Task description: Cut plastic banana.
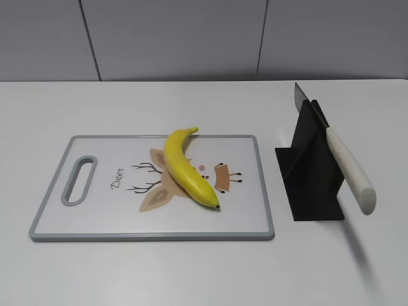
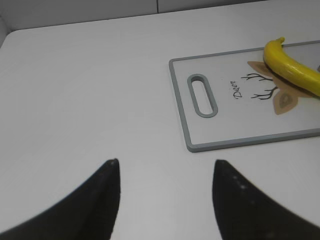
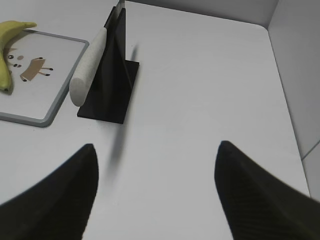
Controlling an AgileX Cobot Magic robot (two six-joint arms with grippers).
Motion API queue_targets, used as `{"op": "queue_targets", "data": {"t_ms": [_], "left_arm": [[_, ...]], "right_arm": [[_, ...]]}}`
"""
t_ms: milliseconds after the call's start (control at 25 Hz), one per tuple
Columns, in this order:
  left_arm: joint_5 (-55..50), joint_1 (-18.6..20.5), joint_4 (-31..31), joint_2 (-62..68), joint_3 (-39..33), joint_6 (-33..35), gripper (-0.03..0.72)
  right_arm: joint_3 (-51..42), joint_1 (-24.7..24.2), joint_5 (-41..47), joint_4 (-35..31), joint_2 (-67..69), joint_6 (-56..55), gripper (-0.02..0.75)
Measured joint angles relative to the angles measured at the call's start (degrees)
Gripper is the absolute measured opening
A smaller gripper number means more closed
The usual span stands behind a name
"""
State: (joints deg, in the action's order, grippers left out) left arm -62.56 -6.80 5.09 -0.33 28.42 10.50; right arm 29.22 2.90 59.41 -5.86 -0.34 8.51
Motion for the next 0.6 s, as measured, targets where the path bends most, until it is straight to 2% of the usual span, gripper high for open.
{"op": "queue_targets", "data": {"t_ms": [200,600], "left_arm": [[0.0,0.0,0.0,0.0,0.0,-0.1,0.568],[0.0,0.0,0.0,0.0,0.0,-0.1,0.506]], "right_arm": [[0.0,0.0,0.0,0.0,0.0,0.0,0.566],[0.0,0.0,0.0,0.0,0.0,0.0,0.566]]}}
